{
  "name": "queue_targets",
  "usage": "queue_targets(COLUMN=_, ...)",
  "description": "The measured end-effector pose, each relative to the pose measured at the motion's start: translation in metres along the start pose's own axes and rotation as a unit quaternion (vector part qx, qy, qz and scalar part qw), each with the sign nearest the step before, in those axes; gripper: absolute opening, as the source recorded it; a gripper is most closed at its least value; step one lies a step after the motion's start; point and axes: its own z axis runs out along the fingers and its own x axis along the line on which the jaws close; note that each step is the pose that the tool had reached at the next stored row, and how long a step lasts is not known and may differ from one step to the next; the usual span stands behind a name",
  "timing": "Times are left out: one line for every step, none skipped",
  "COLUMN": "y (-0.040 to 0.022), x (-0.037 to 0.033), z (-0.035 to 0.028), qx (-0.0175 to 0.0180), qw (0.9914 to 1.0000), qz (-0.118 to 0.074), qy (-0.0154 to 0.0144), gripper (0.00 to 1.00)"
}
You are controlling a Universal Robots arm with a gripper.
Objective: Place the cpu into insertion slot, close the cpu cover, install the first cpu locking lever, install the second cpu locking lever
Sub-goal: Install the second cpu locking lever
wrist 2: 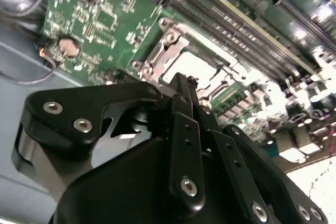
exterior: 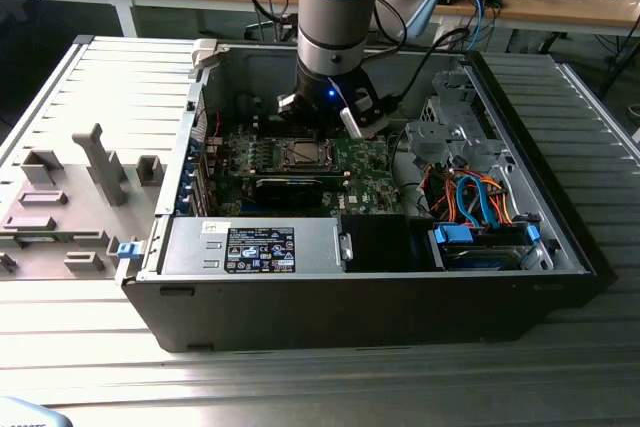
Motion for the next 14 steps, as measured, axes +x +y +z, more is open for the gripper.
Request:
queue_targets(y=-0.0004, x=-0.0001, z=0.0, qx=0.0057, qw=0.99998, qz=0.0, qy=0.0004, gripper=0.11)
queue_targets(y=-0.0007, x=0.0, z=0.0001, qx=0.0065, qw=0.99998, qz=0.0, qy=0.0005, gripper=0.11)
queue_targets(y=-0.0019, x=0.0001, z=0.0, qx=0.0066, qw=0.99998, qz=0.0, qy=0.0005, gripper=0.11)
queue_targets(y=-0.0032, x=0.0002, z=-0.0004, qx=0.0066, qw=0.99998, qz=0.0, qy=0.0005, gripper=0.11)
queue_targets(y=-0.0054, x=0.0003, z=-0.0009, qx=0.0066, qw=0.99998, qz=0.0, qy=0.0005, gripper=0.11)
queue_targets(y=-0.0066, x=0.0004, z=-0.0012, qx=0.0066, qw=0.99998, qz=0.0, qy=0.0005, gripper=0.11)
queue_targets(y=-0.0079, x=0.0007, z=-0.0015, qx=0.0066, qw=0.99998, qz=0.0, qy=0.0005, gripper=0.11)
queue_targets(y=-0.0107, x=0.0021, z=-0.0021, qx=0.0066, qw=0.99998, qz=0.0, qy=0.0005, gripper=0.11)
queue_targets(y=-0.0127, x=0.004, z=-0.002, qx=0.0066, qw=0.99998, qz=0.0, qy=0.0005, gripper=0.11)
queue_targets(y=-0.0139, x=0.006, z=-0.0008, qx=0.0066, qw=0.99998, qz=0.0, qy=0.0004, gripper=0.11)
queue_targets(y=-0.0143, x=0.0075, z=0.0003, qx=0.0066, qw=0.99998, qz=0.0, qy=0.0005, gripper=0.11)
queue_targets(y=-0.0144, x=0.0084, z=0.001, qx=0.0066, qw=0.99998, qz=0.0, qy=0.0005, gripper=0.11)
queue_targets(y=-0.0145, x=0.0094, z=0.0017, qx=0.0066, qw=0.99998, qz=0.0, qy=0.0005, gripper=0.11)
queue_targets(y=-0.0147, x=0.0104, z=0.0024, qx=0.0066, qw=0.99998, qz=0.0, qy=0.0005, gripper=0.11)
